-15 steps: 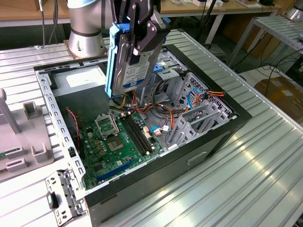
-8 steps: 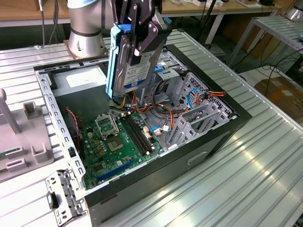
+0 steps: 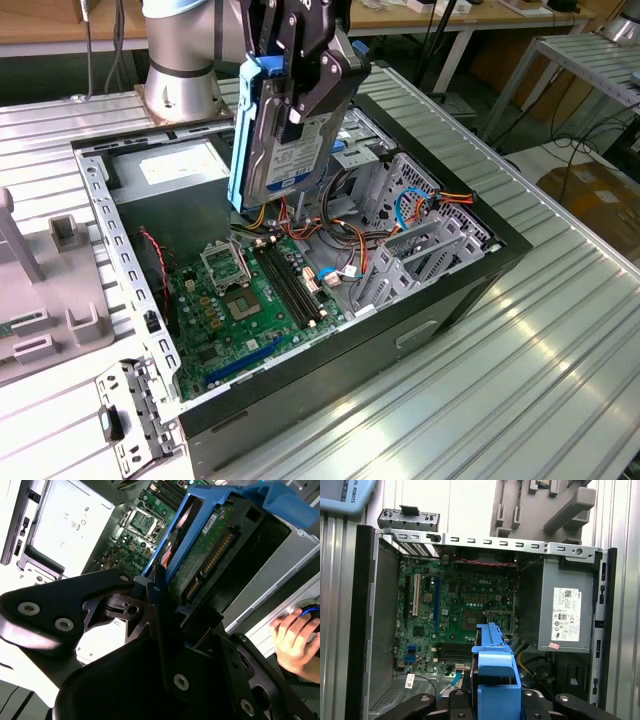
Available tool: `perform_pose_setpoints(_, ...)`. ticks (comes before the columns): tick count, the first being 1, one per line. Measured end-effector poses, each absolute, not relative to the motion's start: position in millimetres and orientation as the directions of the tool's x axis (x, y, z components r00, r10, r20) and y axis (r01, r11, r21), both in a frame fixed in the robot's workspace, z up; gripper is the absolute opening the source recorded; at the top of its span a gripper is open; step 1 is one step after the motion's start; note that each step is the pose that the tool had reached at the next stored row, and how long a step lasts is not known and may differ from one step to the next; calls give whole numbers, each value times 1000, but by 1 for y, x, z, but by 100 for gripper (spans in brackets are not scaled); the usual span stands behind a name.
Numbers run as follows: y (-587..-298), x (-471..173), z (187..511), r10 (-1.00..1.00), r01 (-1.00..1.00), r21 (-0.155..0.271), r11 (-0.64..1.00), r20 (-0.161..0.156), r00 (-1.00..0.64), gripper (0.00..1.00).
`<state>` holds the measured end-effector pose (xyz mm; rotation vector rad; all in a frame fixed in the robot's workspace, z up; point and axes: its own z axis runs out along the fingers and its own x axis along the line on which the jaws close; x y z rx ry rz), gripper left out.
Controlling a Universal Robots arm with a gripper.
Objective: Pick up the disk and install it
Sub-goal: 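Pick up the disk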
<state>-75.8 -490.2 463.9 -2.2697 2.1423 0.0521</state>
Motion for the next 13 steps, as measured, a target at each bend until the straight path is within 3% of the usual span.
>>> perform_pose_setpoints(13, -513, -76, 464, -997, -998, 8, -58, -50, 57, 36)
